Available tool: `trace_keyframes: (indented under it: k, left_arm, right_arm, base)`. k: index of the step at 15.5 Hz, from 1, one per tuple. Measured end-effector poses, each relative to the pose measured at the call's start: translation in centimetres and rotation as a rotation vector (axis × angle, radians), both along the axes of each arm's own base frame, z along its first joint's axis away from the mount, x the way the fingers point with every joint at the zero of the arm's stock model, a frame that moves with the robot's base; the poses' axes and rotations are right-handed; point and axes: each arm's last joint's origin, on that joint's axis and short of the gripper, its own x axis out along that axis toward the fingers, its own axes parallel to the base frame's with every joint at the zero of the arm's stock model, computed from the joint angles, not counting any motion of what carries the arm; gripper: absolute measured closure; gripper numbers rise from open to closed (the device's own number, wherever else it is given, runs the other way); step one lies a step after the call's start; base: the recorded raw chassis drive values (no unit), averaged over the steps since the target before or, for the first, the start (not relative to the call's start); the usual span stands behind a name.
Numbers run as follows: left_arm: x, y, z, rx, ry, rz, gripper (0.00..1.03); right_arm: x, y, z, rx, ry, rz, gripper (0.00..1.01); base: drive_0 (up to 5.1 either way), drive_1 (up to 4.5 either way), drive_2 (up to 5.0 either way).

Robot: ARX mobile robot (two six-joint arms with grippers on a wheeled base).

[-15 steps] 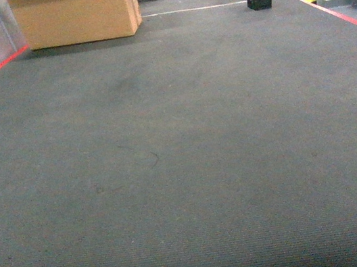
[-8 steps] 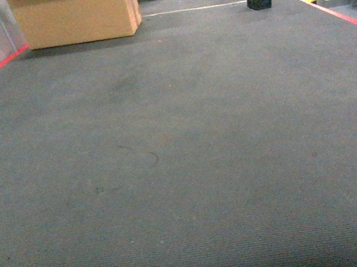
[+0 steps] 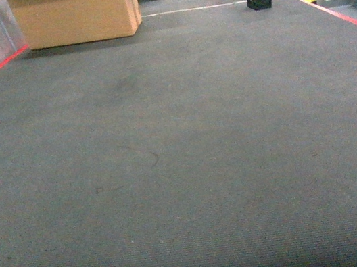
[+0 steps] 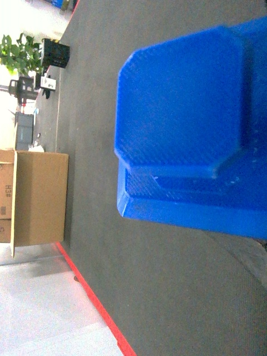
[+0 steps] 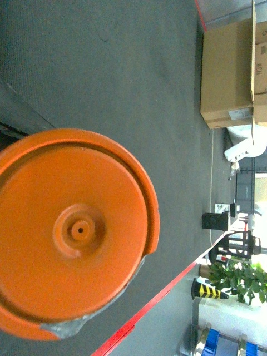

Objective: Sort blue parts and orange caps into right shelf containers

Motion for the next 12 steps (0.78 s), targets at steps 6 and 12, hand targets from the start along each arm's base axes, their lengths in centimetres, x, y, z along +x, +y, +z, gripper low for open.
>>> trace_keyframes:
  k: [6, 12]
  left_arm:
    - [0.0, 0.0, 0.0, 0.0, 0.0, 0.0, 0.59]
    - [0.0, 0.02, 0.0, 0.0, 0.0, 0.002, 0.59]
  right_arm:
    - [0.0, 0.0, 0.0, 0.0, 0.0, 0.0, 0.56]
    - [0.0, 0.0, 0.0, 0.0, 0.0, 0.0, 0.56]
  base:
    - [0.0, 0.0, 0.0]
    - [-1.2, -1.21, -1.2]
